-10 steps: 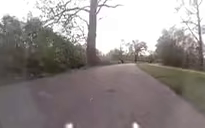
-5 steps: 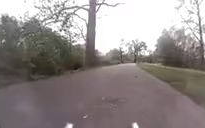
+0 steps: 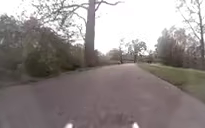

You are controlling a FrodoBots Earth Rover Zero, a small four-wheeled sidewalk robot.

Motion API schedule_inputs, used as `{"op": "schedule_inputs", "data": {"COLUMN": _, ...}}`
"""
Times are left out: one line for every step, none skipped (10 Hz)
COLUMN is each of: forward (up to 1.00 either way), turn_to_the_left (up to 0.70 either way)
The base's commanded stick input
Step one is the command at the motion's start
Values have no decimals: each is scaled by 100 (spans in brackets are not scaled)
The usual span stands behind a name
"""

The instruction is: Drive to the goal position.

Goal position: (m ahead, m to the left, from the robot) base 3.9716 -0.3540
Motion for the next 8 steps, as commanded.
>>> {"op": "schedule_inputs", "data": {"forward": 100, "turn_to_the_left": 0}}
{"op": "schedule_inputs", "data": {"forward": 100, "turn_to_the_left": 0}}
{"op": "schedule_inputs", "data": {"forward": 100, "turn_to_the_left": 0}}
{"op": "schedule_inputs", "data": {"forward": 100, "turn_to_the_left": 0}}
{"op": "schedule_inputs", "data": {"forward": 100, "turn_to_the_left": 0}}
{"op": "schedule_inputs", "data": {"forward": 100, "turn_to_the_left": 0}}
{"op": "schedule_inputs", "data": {"forward": 100, "turn_to_the_left": 0}}
{"op": "schedule_inputs", "data": {"forward": 100, "turn_to_the_left": 0}}
